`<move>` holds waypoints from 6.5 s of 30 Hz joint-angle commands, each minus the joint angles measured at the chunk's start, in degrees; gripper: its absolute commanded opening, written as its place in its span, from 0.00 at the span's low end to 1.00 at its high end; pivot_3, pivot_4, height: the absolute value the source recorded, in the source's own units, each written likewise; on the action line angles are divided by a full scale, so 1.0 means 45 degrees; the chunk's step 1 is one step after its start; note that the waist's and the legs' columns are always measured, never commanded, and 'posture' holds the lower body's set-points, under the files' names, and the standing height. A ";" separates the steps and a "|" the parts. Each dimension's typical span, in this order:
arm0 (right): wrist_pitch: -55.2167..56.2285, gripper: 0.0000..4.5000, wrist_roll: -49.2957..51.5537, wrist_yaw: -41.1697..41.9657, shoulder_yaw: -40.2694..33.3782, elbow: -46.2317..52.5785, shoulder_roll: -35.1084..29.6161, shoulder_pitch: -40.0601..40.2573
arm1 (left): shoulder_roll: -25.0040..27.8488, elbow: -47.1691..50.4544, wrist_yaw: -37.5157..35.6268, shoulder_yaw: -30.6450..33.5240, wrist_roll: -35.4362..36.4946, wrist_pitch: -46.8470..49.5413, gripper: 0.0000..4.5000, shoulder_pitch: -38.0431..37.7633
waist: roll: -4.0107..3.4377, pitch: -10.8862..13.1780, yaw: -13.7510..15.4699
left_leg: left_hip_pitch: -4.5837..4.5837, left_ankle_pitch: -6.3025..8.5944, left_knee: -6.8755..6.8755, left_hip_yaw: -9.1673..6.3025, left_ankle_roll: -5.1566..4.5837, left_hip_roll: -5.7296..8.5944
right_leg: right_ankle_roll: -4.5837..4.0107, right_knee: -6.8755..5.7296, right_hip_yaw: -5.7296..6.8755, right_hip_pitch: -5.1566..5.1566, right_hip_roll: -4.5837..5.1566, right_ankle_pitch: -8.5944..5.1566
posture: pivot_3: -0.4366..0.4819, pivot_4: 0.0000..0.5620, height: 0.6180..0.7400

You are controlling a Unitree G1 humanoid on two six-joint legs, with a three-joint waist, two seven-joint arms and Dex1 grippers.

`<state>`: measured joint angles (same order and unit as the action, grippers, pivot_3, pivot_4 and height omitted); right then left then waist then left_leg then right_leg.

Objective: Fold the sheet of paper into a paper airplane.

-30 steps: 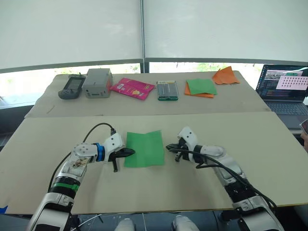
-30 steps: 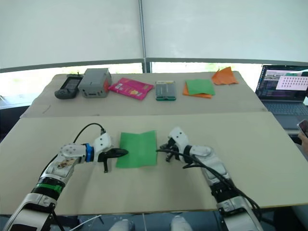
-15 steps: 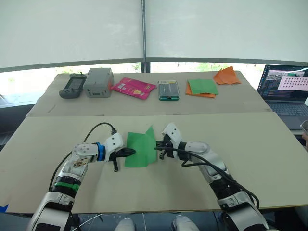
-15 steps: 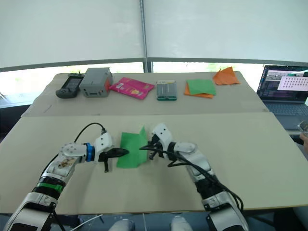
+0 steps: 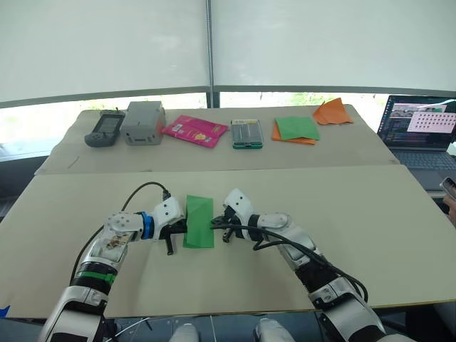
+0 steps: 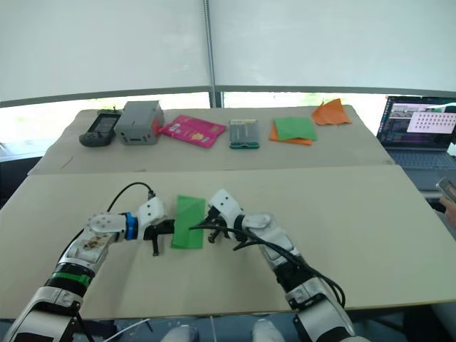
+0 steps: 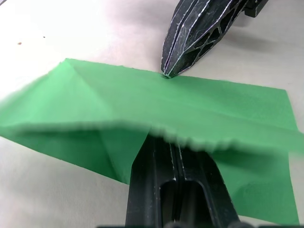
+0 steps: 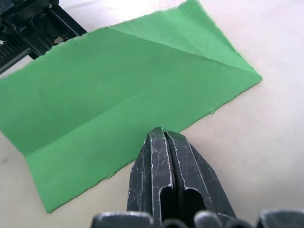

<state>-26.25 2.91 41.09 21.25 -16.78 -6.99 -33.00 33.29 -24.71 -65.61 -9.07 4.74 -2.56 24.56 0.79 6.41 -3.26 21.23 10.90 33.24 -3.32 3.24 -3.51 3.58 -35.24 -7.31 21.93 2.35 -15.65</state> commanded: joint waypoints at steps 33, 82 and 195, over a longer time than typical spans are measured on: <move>-0.0396 0.00 -0.0884 -0.0063 0.0683 -0.1454 0.0559 -0.0532 | 0.1038 0.0954 -0.0743 0.0963 0.1945 0.3249 0.00 -0.0423 | 0.0078 -0.0042 -0.0542 | -0.0041 0.0001 -0.0068 -0.0062 0.0001 -0.0103 | -0.0070 -0.0150 -0.0007 0.0047 -0.0155 -0.0055 | 0.48 0.27 1.00; 0.5225 0.00 -0.1686 0.0216 -0.1528 -1.2363 0.1980 -0.6218 | 0.1445 0.2697 -0.0158 0.0543 0.1185 0.2672 0.00 -0.2478 | -0.0022 -0.0001 -0.0568 | -0.0088 0.0002 -0.0070 -0.0072 0.0001 -0.0099 | -0.0113 -0.0152 -0.0016 0.0028 -0.0157 -0.0080 | 0.48 0.27 1.00; 0.1693 0.00 -0.1097 0.1467 -0.0146 -0.0987 0.0085 -0.0855 | 0.1494 0.2484 -0.0093 0.0147 0.0949 0.2348 0.00 -0.2375 | 0.0031 0.0013 -0.0258 | -0.0091 0.0016 -0.0106 -0.0075 -0.0004 -0.0096 | -0.0209 -0.0141 -0.0032 0.0064 -0.0161 -0.0178 | 0.48 0.27 1.00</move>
<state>-19.30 -3.06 47.93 21.04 -21.55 -7.23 -35.75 39.90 -11.82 -66.57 -7.15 10.90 6.63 14.91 0.93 6.47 -4.43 20.82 10.98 32.76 -3.65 3.22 -3.94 2.64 -35.87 -7.46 22.22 1.63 -16.45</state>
